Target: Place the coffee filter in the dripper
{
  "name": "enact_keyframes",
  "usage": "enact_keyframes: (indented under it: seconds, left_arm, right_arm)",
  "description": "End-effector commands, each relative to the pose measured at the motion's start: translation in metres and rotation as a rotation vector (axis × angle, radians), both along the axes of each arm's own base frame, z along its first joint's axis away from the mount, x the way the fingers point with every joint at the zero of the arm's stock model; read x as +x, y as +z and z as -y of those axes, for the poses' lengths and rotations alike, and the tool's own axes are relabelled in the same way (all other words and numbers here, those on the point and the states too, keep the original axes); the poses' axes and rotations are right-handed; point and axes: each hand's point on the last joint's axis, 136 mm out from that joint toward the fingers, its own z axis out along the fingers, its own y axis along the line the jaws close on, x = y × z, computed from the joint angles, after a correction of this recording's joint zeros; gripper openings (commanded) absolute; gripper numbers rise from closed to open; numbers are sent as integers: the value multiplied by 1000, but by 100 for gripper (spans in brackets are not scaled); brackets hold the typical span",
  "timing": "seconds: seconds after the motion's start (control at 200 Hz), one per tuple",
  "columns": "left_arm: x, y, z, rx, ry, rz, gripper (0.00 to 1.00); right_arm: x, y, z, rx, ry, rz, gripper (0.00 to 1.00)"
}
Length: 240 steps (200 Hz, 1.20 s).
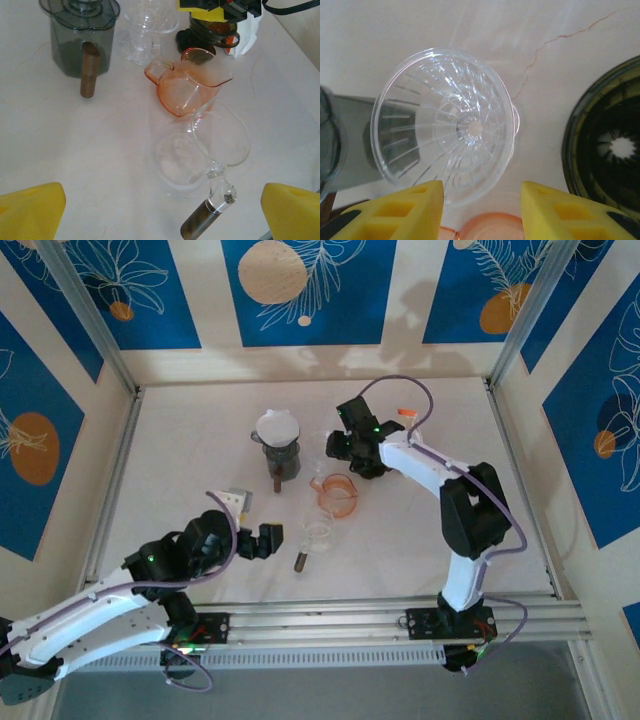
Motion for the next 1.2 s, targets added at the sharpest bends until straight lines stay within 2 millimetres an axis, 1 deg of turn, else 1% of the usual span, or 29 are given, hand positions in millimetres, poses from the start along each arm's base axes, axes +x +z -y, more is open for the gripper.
enact_keyframes:
  seconds: [0.0,0.11,0.275,0.45,0.535,0.74,0.925,1.035,1.195]
  left_arm:
    - [1,-3,-9,9,48,1,100]
    - [2,1,-12,4,56,13,100]
    - [1,2,-14,-2,59,21,100]
    - [2,4,-16,7,64,31,100]
    - [2,4,-18,9,67,35,100]
    - [1,7,-21,8,71,44,100]
    - [1,12,-26,11,78,59,100]
    - [0,15,-28,6,80,63,100]
    - [-1,18,-31,1,88,71,100]
  right_arm:
    - [5,-7,5,-20,-90,-38,45]
    - [9,-10,7,-51,-135,-48,45]
    - [12,-21,5,-73,-158,-88,45]
    - [13,-28,-3,-88,-152,-111,41]
    - [13,-30,-7,-83,-145,-117,36]
    - [15,-32,-5,-79,-159,-130,23]
    - [21,-23,-6,-71,-154,-104,9]
    - [28,-12,-6,-43,-147,-78,0]
    - [37,10,-1,-22,-143,-29,0]
